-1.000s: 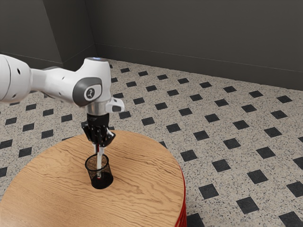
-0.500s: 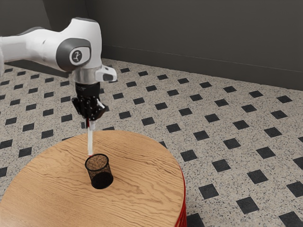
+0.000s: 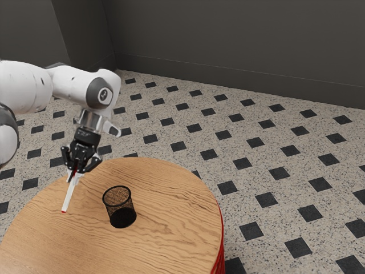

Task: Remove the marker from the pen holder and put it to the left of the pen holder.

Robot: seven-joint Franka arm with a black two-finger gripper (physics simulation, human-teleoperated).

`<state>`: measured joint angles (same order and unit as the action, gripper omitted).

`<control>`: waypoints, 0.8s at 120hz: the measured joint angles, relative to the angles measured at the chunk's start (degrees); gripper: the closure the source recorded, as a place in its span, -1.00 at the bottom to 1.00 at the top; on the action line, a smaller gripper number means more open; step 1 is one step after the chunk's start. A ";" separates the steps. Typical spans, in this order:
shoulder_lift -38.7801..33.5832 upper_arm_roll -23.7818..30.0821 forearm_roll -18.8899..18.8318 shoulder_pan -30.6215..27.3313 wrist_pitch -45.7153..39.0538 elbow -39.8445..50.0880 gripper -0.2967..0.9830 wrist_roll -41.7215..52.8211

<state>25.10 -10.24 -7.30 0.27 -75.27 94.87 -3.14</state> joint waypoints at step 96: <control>1.31 2.54 3.39 -1.05 2.57 -11.18 -0.36 -1.22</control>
<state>26.41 -7.70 -3.91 -0.78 -72.70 83.70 -4.36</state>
